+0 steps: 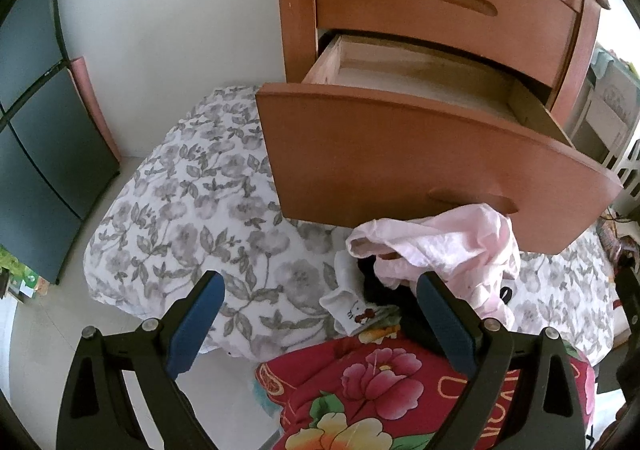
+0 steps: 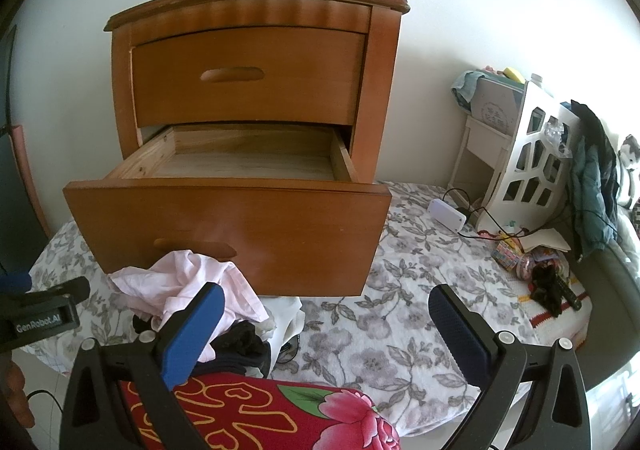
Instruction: Take underwear out of drawer
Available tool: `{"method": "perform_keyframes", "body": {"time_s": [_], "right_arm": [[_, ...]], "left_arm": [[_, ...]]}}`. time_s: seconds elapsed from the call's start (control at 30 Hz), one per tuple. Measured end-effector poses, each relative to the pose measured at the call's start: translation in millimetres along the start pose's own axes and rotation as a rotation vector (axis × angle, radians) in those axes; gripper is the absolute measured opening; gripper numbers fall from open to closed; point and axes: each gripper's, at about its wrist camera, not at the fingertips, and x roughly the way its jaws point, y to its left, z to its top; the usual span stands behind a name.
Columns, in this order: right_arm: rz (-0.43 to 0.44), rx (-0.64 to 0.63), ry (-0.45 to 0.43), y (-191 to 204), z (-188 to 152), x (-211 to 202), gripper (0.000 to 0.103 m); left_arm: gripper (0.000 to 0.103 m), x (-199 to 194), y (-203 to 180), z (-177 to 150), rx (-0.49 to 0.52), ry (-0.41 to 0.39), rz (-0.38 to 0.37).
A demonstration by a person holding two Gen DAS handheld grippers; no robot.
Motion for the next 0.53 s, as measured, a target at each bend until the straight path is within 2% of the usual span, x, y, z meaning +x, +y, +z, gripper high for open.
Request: {"method": "perform_keyframes", "body": {"time_s": [0.53], "right_arm": [[0.0,0.003,-0.001,0.2,-0.4,-0.6,0.103]], "left_arm": [[0.097,2.2,0.7,0.1,0.0,0.026,-0.013]]}}
